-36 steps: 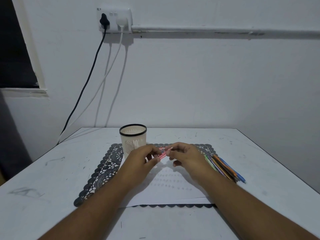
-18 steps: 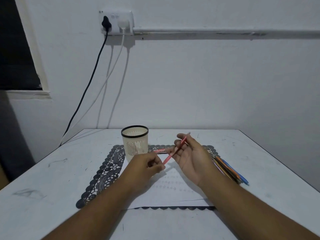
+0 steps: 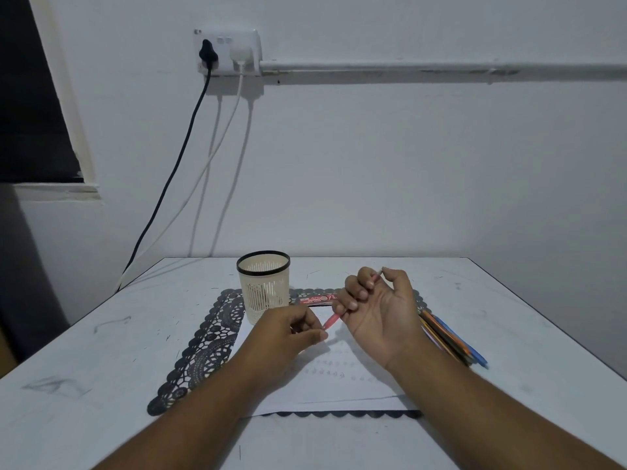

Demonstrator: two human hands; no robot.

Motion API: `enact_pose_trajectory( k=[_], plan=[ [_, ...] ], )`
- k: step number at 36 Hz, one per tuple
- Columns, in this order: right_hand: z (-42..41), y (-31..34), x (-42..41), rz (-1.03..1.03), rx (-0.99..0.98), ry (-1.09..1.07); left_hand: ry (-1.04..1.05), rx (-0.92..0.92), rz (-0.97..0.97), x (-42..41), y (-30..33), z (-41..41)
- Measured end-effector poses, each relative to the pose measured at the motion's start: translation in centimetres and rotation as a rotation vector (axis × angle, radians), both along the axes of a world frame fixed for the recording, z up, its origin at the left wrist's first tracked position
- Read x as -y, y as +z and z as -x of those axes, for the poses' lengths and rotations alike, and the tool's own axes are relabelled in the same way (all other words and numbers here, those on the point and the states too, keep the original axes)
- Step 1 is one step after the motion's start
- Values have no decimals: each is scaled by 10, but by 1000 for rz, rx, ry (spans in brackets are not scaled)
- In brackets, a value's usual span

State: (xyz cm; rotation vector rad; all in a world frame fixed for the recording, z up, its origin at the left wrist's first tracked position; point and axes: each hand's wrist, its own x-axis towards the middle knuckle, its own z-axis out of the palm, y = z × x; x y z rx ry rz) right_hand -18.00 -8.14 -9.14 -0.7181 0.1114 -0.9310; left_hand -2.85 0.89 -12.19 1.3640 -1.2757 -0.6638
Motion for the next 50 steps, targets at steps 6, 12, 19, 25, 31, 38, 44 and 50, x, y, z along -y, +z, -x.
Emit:
enact_pose_trajectory(
  k=[6, 12, 19, 25, 31, 38, 44, 50],
  plan=[
    [2, 2, -1, -20, 48, 12, -13, -64, 8, 0, 1, 0],
    [4, 3, 3, -1, 44, 28, -35, -139, 22, -1, 2, 1],
    [5, 2, 4, 4, 63, 54, -18, -106, 12, 2, -1, -2],
    [5, 4, 2, 2, 74, 63, -9, -93, 30, 2, 0, -1],
    [3, 3, 2, -33, 55, 46, 27, -49, 35, 1, 0, -4],
    [0, 2, 3, -73, 51, 24, 78, 44, 33, 3, 1, -10],
    [0, 1, 0, -54, 63, 21, 88, 112, 42, 3, -2, -7],
    [2, 3, 0, -23, 51, 10, 69, 179, 41, 2, -2, -5]
  ],
)
